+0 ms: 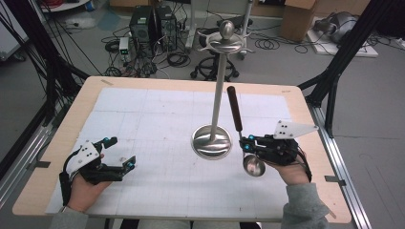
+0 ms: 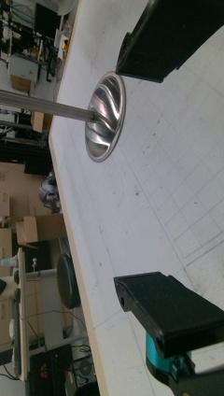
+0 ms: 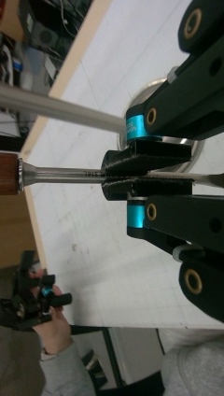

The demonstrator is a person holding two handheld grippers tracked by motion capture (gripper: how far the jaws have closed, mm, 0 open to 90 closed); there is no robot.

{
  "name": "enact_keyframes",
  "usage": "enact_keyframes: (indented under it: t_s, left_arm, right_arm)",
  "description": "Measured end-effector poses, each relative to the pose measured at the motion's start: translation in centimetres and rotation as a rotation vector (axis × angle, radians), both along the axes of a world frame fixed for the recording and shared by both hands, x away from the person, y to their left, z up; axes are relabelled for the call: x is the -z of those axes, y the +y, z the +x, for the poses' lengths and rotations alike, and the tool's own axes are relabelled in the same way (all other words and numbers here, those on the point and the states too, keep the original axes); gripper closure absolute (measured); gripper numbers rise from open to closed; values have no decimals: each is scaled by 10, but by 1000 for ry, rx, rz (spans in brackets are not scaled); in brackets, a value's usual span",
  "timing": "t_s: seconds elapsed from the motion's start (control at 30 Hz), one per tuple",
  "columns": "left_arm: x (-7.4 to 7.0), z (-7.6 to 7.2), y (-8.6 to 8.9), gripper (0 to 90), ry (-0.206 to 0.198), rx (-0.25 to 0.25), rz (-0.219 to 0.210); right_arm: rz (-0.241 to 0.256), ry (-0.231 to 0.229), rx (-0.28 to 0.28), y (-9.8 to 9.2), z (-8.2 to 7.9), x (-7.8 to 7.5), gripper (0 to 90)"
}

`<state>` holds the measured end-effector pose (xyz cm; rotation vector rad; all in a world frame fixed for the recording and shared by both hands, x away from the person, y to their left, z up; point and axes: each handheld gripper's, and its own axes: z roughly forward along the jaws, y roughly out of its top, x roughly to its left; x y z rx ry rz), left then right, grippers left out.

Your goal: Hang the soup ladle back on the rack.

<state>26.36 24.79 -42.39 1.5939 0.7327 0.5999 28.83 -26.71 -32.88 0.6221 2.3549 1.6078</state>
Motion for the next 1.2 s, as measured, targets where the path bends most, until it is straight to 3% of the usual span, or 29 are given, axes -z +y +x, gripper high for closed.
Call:
enact_keyframes:
  t_s: [0.23, 0.53, 0.97, 1.2]
  left_arm:
    - [0, 0, 0, 23, -3, -2, -1]
    - [0, 0, 0, 23, -1, 0, 3]
    - [0, -1, 0, 23, 9, -1, 14]
    - [0, -3, 1, 23, 2, -7, 8]
  right_arm:
    - [66, -28, 51, -17, -1, -4, 847]
    - [113, -51, 110, -31, -1, -8, 847]
    - [120, -62, 105, -35, 10, -18, 847]
    - [136, -96, 108, -38, 14, -36, 847]
